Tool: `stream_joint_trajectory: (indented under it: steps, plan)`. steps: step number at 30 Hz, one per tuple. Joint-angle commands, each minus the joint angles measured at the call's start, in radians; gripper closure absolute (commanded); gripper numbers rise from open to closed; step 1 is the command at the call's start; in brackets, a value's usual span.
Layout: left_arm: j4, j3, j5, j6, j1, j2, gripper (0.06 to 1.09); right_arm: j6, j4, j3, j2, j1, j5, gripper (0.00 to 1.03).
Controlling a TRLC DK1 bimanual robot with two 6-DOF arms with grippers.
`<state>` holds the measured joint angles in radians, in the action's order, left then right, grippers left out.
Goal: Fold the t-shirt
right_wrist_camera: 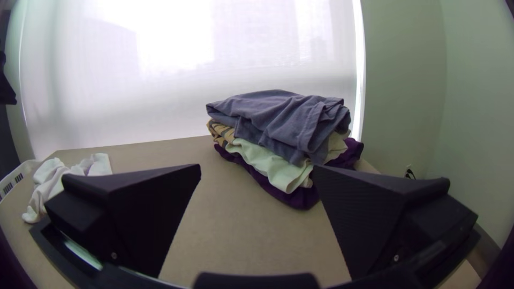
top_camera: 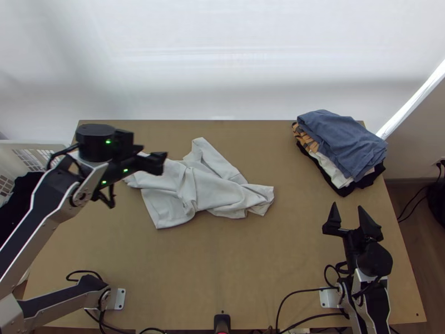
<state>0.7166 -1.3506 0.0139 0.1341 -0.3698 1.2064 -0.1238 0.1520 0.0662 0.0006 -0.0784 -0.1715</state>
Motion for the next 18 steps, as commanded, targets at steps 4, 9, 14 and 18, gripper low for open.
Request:
stream_joint_trajectory:
  steps: [4, 9, 14, 18]
  plan:
    - [0.078, 0.142, 0.004, -0.070, 0.141, -0.087, 0.11, -0.013, 0.011, -0.006, -0.004, -0.004, -0.008, 0.04]
    - [0.099, 0.223, 0.006, -0.082, 0.279, -0.150, 0.11, -0.013, 0.011, -0.006, -0.002, -0.004, -0.008, 0.04]
    - [0.153, 0.246, 0.015, -0.057, 0.391, -0.185, 0.11, -0.013, 0.011, -0.006, -0.002, -0.004, -0.008, 0.04]
    - [0.193, 0.251, 0.015, -0.007, 0.396, -0.203, 0.11, -0.011, 0.011, -0.006, -0.004, -0.011, -0.008, 0.04]
